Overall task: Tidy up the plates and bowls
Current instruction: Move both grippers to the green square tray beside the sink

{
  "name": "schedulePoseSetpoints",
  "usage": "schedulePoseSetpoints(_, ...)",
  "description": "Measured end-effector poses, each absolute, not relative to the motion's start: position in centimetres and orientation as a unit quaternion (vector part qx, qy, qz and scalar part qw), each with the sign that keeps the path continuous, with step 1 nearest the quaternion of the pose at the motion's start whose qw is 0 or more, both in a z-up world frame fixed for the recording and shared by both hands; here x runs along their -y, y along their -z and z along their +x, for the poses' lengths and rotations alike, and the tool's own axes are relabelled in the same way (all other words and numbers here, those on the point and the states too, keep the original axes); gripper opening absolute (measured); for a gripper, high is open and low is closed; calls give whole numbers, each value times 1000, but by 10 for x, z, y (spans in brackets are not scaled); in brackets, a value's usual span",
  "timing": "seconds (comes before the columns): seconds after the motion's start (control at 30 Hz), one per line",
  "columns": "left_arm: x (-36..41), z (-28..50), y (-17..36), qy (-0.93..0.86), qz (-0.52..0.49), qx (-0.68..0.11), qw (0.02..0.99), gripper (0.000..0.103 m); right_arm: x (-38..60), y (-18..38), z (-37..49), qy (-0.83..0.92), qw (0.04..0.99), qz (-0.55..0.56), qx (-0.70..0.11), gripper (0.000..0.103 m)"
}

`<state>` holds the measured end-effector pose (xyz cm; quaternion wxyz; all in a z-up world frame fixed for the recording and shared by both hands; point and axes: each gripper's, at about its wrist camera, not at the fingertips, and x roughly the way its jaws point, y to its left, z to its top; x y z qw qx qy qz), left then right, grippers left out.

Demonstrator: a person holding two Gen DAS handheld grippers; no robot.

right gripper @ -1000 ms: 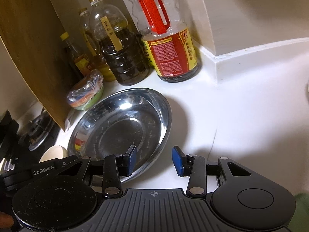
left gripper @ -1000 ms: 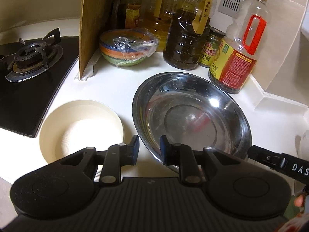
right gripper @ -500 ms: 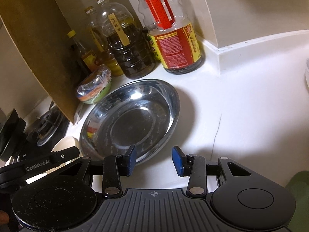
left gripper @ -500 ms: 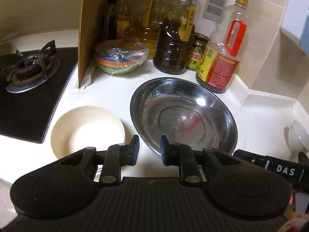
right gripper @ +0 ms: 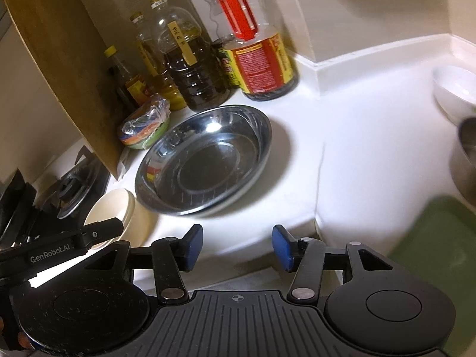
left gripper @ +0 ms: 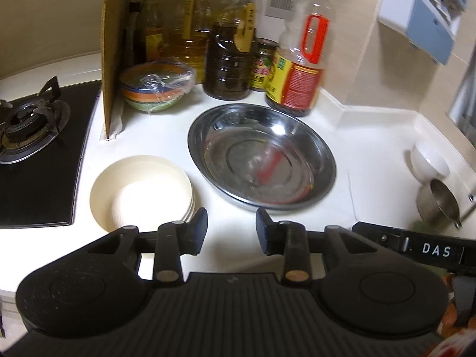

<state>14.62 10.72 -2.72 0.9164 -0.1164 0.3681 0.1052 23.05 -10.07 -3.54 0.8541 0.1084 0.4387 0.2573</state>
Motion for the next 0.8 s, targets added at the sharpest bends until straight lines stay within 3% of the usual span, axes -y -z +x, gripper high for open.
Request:
schedulePoseSetpoints(0.4, -98, 111, 27, -22, -45, -373, 926, 59, 120, 29, 157, -161, 870, 140, -445, 55)
schedulePoseSetpoints(0.8, -78, 92, 27, 18, -27, -378, 925, 60, 143, 25, 113, -117, 875, 136, -449, 55)
